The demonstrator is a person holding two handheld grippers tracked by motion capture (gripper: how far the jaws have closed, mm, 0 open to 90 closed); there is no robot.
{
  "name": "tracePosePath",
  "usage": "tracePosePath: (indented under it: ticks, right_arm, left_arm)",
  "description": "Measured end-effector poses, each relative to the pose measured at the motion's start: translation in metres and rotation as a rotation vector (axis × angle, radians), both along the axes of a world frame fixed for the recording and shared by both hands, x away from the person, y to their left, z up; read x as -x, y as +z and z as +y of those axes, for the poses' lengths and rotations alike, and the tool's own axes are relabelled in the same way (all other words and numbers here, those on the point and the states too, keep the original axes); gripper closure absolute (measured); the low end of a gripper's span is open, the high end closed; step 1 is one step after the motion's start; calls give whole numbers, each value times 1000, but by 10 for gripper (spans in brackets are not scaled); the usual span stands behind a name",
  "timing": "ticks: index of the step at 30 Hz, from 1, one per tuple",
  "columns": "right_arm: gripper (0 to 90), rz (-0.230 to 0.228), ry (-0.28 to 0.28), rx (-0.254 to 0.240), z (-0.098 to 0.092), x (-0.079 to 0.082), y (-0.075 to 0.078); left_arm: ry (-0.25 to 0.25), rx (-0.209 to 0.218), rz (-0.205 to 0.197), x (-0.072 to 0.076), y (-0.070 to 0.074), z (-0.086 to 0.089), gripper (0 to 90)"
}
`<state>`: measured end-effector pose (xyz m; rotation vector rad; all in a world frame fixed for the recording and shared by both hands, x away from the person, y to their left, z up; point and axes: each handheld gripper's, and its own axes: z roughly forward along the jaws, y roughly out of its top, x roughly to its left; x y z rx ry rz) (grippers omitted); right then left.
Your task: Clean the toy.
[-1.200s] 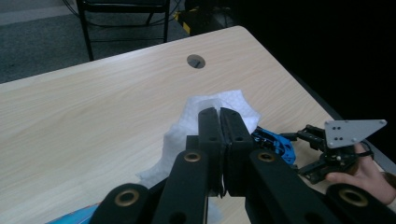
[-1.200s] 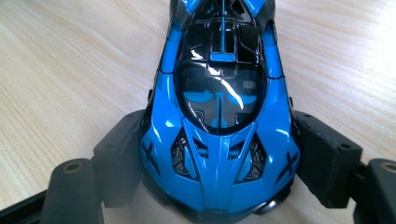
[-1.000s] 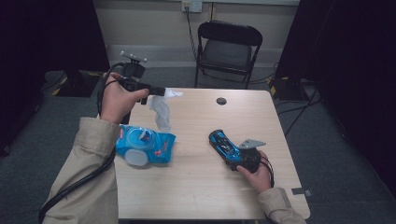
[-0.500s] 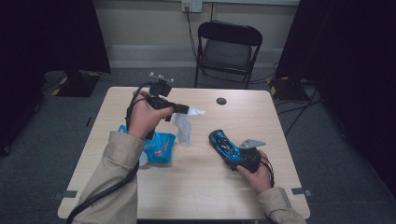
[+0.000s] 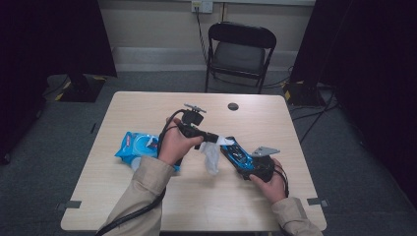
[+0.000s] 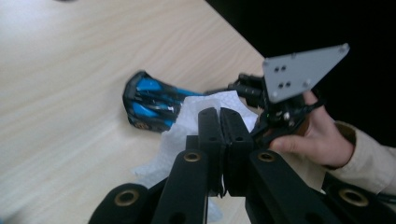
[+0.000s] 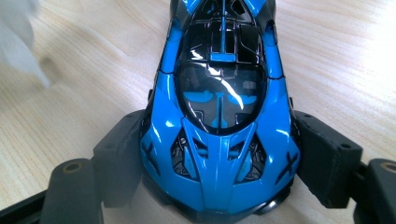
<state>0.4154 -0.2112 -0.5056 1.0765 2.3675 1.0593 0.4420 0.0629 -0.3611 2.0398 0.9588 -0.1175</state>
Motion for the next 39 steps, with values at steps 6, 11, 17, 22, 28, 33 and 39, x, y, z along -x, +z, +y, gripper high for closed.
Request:
tracePosePath:
  ticks: [6, 11, 17, 22, 28, 33, 39]
  right_arm:
    - [244, 1, 0, 0, 0, 0, 0]
    - [244, 1, 2, 0, 0, 0, 0]
    - [244, 1, 2, 0, 0, 0, 0]
    - [244, 1, 2, 0, 0, 0, 0]
    - [244, 1, 2, 0, 0, 0, 0]
    - [244, 2, 2, 1, 0, 0, 0]
    - [244, 1, 2, 0, 0, 0, 0]
  left_arm:
    - [6, -42, 44, 5, -39, -3, 882]
    - [11, -79, 69, 13, -68, 1, 881]
    - [2, -100, 74, 22, -84, 4, 879]
    - [-15, -145, 46, 34, -95, 6, 872]
    - [-24, -180, 27, 43, -105, 10, 818]
    - [-37, -224, -27, 47, -113, 10, 609]
    - [-44, -256, -74, 51, -120, 3, 464]
